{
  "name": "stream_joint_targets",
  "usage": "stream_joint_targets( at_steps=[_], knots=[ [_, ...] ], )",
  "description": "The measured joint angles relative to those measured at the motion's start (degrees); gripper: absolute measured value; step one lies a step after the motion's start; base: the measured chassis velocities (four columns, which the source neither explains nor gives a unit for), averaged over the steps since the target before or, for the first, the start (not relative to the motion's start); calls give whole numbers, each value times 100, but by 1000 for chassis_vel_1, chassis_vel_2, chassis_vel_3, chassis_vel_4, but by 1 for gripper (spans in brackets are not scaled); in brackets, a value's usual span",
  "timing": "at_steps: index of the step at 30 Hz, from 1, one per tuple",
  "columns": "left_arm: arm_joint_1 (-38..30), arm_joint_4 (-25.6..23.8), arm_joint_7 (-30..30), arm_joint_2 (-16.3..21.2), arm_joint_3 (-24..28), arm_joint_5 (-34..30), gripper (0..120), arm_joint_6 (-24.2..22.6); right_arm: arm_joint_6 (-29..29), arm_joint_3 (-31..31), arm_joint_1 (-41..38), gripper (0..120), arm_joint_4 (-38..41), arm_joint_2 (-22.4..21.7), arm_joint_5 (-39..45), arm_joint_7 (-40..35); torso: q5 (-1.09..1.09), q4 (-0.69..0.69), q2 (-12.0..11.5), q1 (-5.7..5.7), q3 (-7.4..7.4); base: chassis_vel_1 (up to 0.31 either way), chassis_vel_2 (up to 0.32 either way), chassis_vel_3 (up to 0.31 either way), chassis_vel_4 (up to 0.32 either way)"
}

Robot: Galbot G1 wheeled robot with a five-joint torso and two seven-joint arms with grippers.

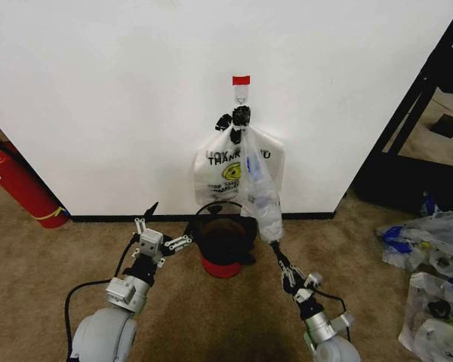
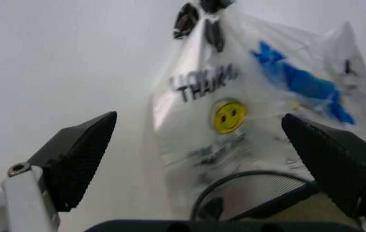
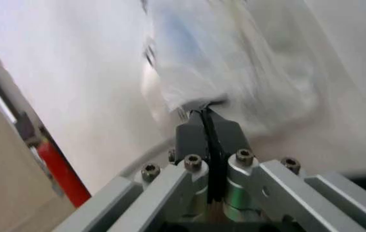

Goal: Pick up the garbage bag from the wall and place it over the trash bin.

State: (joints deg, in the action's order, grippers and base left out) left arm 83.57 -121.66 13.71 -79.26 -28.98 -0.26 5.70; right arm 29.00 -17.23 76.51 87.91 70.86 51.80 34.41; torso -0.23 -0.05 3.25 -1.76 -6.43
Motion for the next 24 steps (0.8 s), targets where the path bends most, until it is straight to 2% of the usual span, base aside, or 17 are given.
stream_joint_targets(
  at_steps=[5,8,13,15,20,21,24],
  knots=[
    [-254,163,-64,92,398,-371,100,17,-41,-103,-180,0,296,-34,131,108,-1,0,0,0,0,0,0,0,0],
    [-518,236,-118,191,790,-882,100,-17,-143,-190,-314,0,476,-55,323,143,0,0,0,0,0,0,0,0,0],
    [-1173,237,-501,371,1621,-1860,100,-366,-339,-258,-354,0,873,-162,541,135,0,-1,0,0,0,0,0,0,0],
    [-1292,229,-590,414,1770,-1978,100,-441,-340,-254,-341,0,894,-187,530,134,-1,1,0,0,0,0,0,0,0],
    [-2583,223,-1345,1023,3039,-2408,100,-1208,-121,-229,-294,0,633,-234,-12,150,-1,-3,0,0,0,0,0,0,0],
    [-2583,223,-1345,1023,3039,-2408,100,-1208,-121,-229,-294,0,633,-234,-12,150,-1,-3,0,0,0,0,0,0,0],
    [-3747,509,-1851,1488,3979,-2978,100,-1709,117,-272,-351,0,250,-208,-410,265,0,1,0,0,-1,0,0,0,0]
  ],
)
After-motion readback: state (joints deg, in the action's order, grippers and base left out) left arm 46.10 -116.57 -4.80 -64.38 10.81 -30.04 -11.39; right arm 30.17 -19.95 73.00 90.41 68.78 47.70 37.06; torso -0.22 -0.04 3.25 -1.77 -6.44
